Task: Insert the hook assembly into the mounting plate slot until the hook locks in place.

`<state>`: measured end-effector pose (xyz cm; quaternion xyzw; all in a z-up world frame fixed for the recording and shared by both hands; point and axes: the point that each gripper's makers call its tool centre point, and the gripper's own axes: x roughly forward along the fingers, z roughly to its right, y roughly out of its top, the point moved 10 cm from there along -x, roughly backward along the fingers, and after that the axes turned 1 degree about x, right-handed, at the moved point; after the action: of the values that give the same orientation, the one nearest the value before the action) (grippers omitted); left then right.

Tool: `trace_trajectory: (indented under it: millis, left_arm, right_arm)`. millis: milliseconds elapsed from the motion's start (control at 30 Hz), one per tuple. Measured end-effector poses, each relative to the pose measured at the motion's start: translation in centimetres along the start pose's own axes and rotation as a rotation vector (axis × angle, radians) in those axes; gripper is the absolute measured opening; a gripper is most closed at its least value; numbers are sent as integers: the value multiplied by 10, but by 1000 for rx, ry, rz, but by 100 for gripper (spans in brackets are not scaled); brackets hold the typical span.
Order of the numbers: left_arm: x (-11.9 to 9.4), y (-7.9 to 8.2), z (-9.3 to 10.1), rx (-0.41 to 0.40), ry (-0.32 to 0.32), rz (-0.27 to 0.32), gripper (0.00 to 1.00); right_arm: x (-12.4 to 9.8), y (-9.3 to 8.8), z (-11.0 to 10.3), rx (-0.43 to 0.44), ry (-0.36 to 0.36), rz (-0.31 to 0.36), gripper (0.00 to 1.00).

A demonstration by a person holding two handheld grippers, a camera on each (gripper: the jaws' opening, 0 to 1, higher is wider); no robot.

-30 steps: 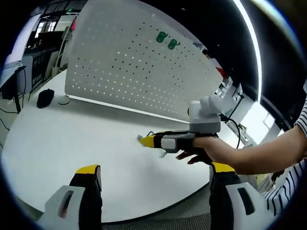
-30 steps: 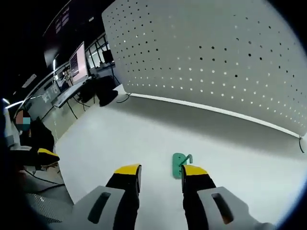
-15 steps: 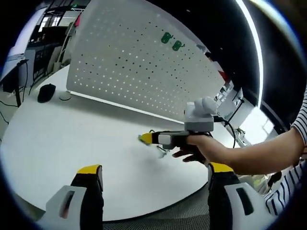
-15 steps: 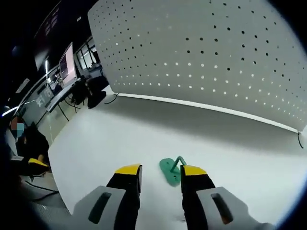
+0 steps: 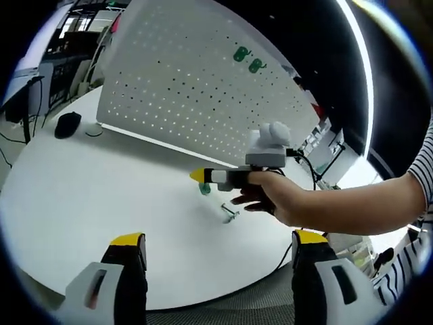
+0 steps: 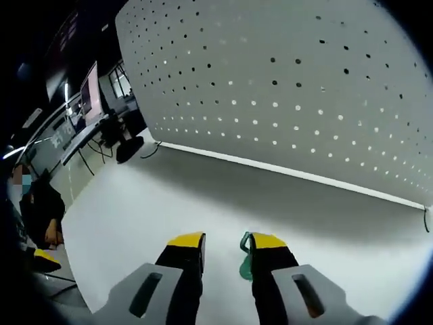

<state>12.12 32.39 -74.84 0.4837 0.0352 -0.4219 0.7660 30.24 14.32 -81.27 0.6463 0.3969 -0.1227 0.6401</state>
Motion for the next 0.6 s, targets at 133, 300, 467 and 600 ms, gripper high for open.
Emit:
trace_trajectory:
  millis: [133, 300, 467, 600]
  left_arm:
    - [0, 0, 0, -3, 2, 2, 90]
    - [0, 1, -1, -1, 6, 3, 91]
    - [-1, 1, -2, -3, 12, 5, 91]
    - [-1, 1, -1, 3, 16, 4, 90]
  right_arm:
    - [9, 5, -1, -49, -18, -25, 17]
    - [11, 4, 3, -115, -61, -68, 5]
    - [8, 4, 6, -109, -73, -72, 2]
    - [3, 5, 10, -83, -66, -60, 0]
